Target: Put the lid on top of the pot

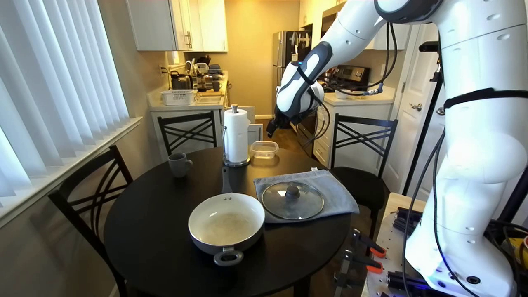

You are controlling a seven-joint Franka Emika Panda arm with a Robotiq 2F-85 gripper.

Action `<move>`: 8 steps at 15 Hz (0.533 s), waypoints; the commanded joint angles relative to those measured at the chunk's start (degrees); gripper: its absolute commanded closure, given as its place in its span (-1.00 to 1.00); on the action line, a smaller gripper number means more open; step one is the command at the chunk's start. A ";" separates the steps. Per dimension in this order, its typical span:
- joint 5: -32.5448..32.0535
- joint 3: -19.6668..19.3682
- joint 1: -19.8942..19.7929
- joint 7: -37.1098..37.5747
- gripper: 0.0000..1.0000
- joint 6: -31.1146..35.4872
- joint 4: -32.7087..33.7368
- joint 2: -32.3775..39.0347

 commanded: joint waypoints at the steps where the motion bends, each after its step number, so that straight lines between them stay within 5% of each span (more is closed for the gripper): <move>1: -1.46 0.98 1.55 3.40 -1.00 -1.64 -4.51 -2.23; 5: -4.96 -2.91 5.30 9.60 -1.00 -3.41 -7.73 -2.38; 8: -2.50 -0.45 3.71 9.26 -1.00 -3.86 -10.47 0.20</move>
